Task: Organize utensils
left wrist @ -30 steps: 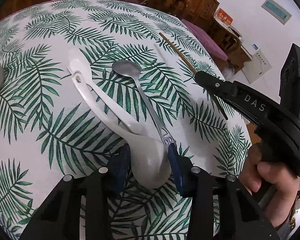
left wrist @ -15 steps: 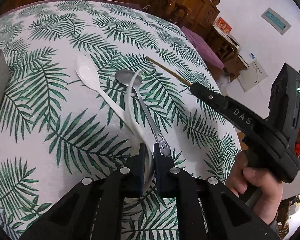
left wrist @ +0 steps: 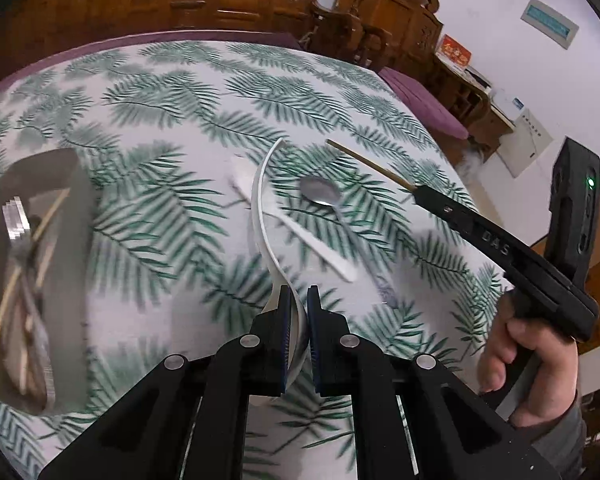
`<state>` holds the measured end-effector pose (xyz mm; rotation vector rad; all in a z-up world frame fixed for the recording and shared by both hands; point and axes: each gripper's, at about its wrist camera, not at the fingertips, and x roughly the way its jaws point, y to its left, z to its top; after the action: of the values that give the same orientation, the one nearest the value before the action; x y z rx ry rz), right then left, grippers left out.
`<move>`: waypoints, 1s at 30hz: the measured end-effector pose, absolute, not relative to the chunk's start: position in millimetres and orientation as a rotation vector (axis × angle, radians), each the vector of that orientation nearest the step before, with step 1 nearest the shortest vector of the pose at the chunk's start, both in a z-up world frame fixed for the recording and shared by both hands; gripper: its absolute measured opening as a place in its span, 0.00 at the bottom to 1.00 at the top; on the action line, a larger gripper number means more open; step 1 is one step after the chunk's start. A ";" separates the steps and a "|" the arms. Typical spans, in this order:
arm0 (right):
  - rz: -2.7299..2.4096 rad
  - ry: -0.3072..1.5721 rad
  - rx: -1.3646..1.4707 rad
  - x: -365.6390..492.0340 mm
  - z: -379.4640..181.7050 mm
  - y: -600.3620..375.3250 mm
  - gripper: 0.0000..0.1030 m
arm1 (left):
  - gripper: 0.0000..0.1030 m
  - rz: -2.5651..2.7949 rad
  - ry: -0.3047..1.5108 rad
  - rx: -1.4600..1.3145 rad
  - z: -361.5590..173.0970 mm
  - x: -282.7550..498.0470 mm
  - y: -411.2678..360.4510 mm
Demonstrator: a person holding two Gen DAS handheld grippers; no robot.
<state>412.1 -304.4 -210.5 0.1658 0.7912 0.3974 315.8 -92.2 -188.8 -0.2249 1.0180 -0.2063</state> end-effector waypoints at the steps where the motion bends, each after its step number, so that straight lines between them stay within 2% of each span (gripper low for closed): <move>1: 0.398 0.790 0.160 411.0 -210.3 -302.6 0.06 | 0.07 -0.196 1.015 -0.219 -187.0 314.5 -86.3; 30: 0.463 0.771 -0.003 371.4 -205.2 -236.3 0.06 | 0.07 -0.059 0.951 -0.173 -158.0 279.9 25.7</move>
<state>371.4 -236.3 -205.2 -0.0030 0.7706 0.4631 279.9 25.7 -158.0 -0.1728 0.9510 -0.0591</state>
